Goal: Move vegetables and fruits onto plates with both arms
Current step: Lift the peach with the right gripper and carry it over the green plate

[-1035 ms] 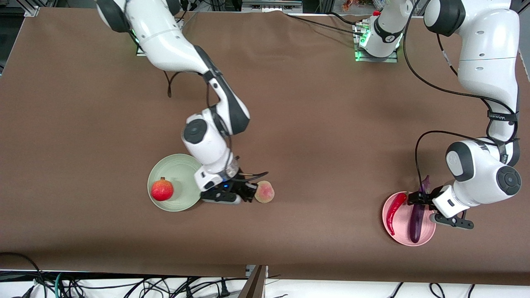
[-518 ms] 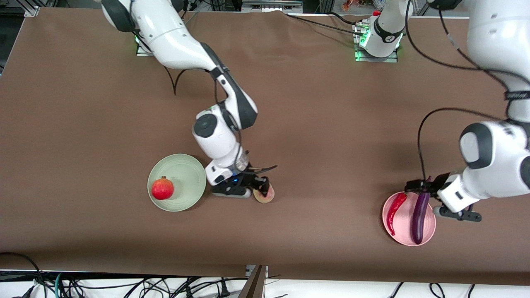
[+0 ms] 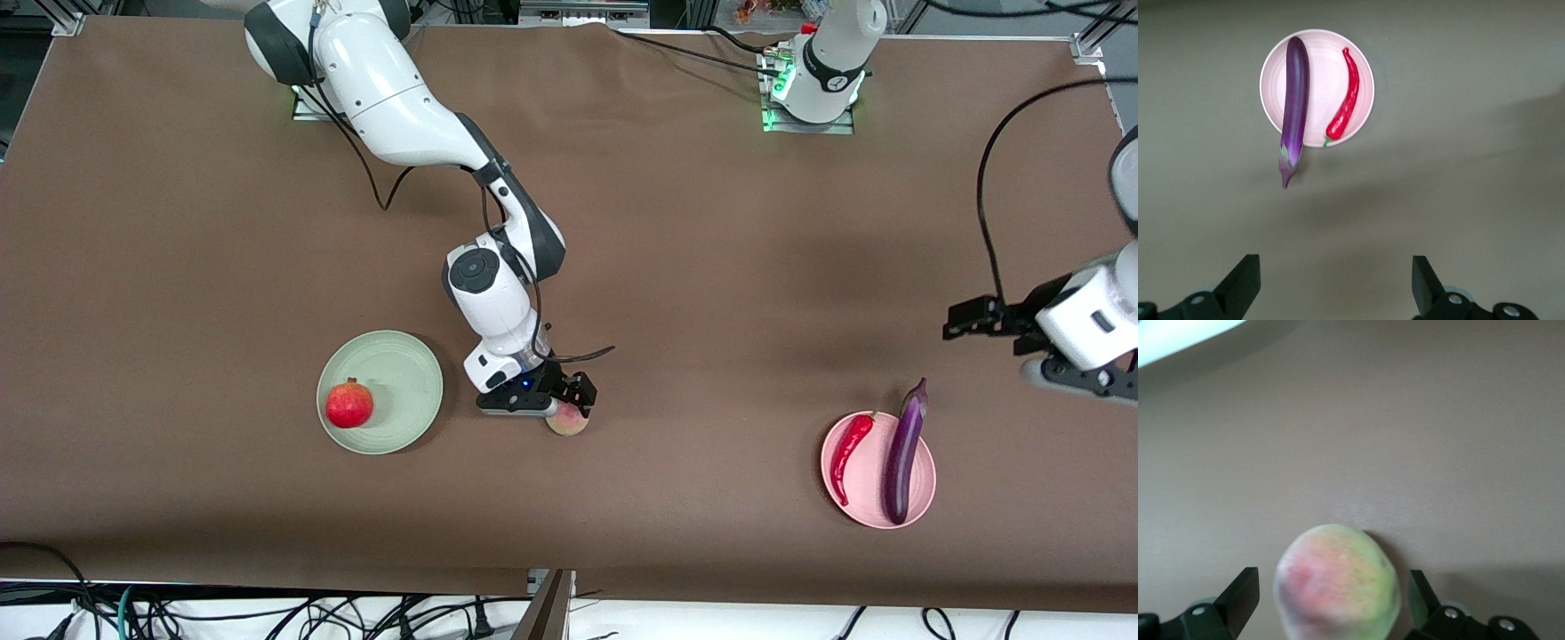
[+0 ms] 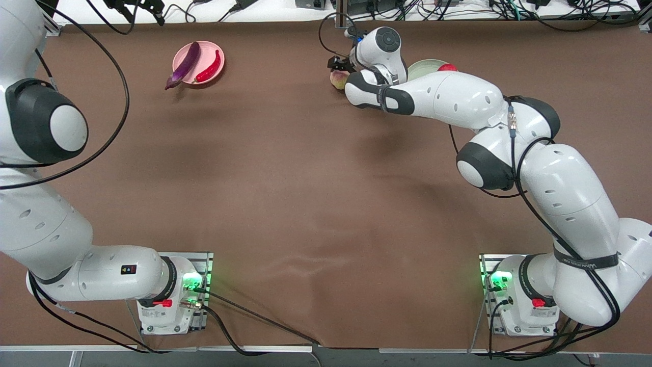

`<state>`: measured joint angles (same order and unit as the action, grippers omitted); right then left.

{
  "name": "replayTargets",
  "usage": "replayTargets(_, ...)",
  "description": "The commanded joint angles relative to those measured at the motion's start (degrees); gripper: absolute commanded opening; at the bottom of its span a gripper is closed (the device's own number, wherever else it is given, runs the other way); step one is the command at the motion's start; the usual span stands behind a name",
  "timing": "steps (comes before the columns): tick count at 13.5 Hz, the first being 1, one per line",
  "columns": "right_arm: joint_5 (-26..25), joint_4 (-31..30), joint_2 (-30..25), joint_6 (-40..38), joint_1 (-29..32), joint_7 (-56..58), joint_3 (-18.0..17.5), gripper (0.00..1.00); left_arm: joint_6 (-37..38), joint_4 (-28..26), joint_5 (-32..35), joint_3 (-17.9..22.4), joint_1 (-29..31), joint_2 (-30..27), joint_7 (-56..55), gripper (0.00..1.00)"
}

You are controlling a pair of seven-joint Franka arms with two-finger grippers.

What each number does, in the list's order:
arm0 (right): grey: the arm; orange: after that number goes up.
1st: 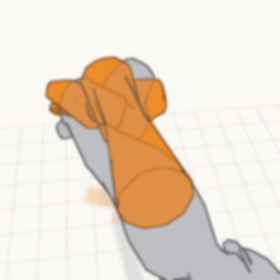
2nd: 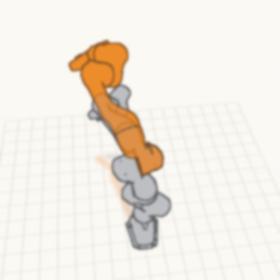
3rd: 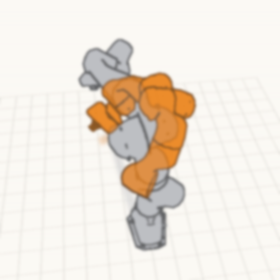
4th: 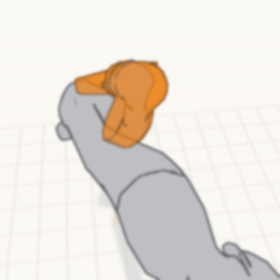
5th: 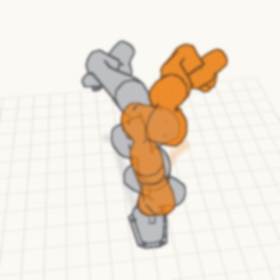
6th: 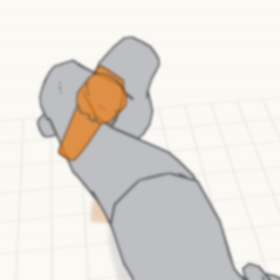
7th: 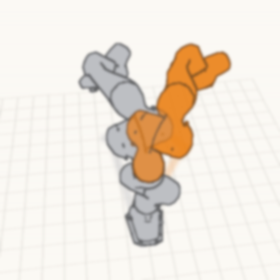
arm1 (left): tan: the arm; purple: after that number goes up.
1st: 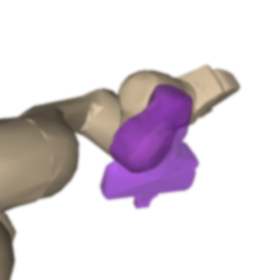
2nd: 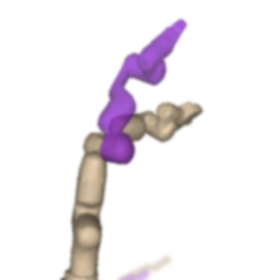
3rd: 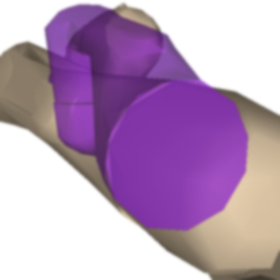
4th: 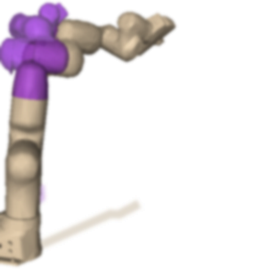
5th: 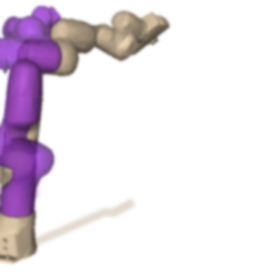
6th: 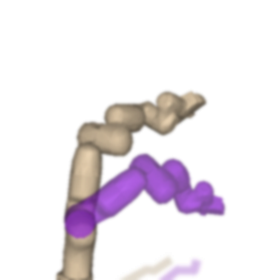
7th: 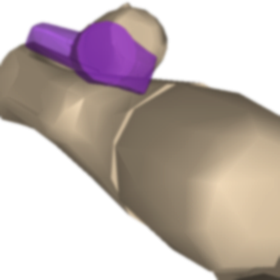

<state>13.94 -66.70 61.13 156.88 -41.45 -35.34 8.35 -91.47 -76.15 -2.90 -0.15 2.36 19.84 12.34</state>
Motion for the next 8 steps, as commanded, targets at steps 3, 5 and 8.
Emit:
replayTargets(3, -1.3, -1.4, 0.2, 2.3, -0.3, -0.3, 0.3, 0.92, 10.2, -2.3, 1.3, 0.3, -0.2, -8.1, -10.6, 1.00)
replayTargets(5, -1.2, -1.4, -0.5, 2.2, 0.2, 0.1, 0.4, 0.37, 13.1, -2.5, 1.4, 0.2, -1.0, -9.6, -15.9, 1.00)
replayTargets(8, -1.5, -1.4, -1.7, 0.9, 1.5, 1.1, 0.4, 0.04, 13.3, -6.1, 1.4, 0.0, -1.2, -13.0, -15.7, 1.00)
